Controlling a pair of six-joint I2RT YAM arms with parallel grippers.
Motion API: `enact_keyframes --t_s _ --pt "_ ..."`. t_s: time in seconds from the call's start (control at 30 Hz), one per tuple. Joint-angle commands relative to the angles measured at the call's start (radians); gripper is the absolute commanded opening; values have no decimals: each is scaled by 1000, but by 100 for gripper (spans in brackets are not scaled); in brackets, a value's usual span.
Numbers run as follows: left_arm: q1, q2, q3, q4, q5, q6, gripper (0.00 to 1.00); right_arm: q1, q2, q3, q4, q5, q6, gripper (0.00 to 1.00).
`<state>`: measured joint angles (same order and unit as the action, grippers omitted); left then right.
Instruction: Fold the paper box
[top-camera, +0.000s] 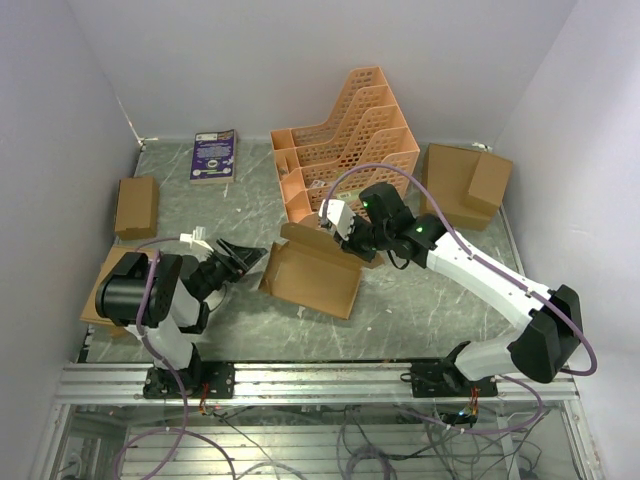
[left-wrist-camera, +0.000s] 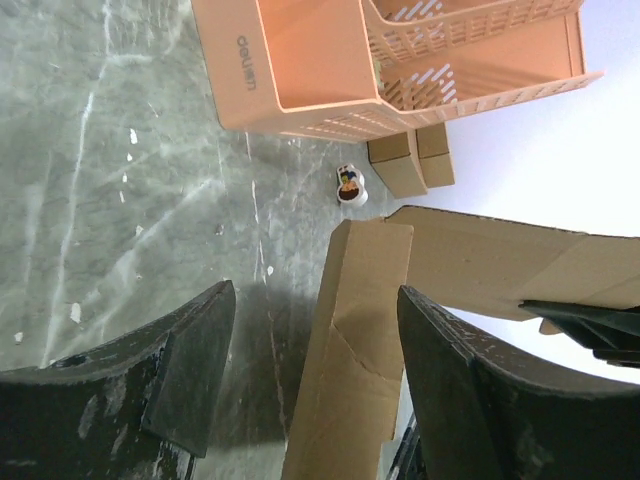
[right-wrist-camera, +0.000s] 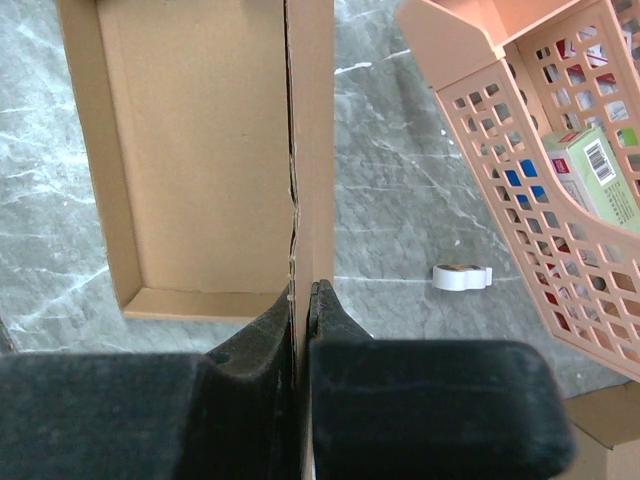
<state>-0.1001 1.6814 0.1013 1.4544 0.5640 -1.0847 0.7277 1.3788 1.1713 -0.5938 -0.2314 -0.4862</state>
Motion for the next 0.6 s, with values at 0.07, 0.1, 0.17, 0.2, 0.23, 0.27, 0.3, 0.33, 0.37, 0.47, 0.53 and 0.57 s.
enact_keyframes --t_s 0.07,0.1,0.17,0.2,0.23,0.27,0.3,0.33,0.37,0.47,0.53,0.57 --pt "69 -50 1 236 107 -59 76 -8 -14 -12 18 1 2 0" --pt "81 -66 3 212 112 -54 76 -11 -18 -12 18 -2 1 0" --pt "111 -108 4 147 121 -32 73 -19 -32 -7 19 -11 -1 0" --pt "119 -125 6 102 122 -14 71 -25 -41 -4 19 -16 -1 0" --pt "123 -143 10 51 125 6 67 -30 -51 0 19 -21 -3 0" --pt "123 -159 20 -26 129 29 63 -33 -60 5 19 -25 -7 0" --pt "123 -175 26 -77 136 53 61 -35 -68 9 22 -26 -9 0" --pt "123 -191 32 -123 144 73 60 -35 -72 13 21 -26 -10 0" --pt "122 -204 39 -166 147 95 60 -35 -75 20 19 -29 -13 0" --pt "101 -206 43 -170 150 110 60 -36 -69 33 17 -41 -17 0" --pt "96 -173 49 -116 171 84 60 -36 -63 37 16 -48 -17 0" --pt "82 -148 52 -84 179 71 59 -35 -59 41 16 -49 -18 0"
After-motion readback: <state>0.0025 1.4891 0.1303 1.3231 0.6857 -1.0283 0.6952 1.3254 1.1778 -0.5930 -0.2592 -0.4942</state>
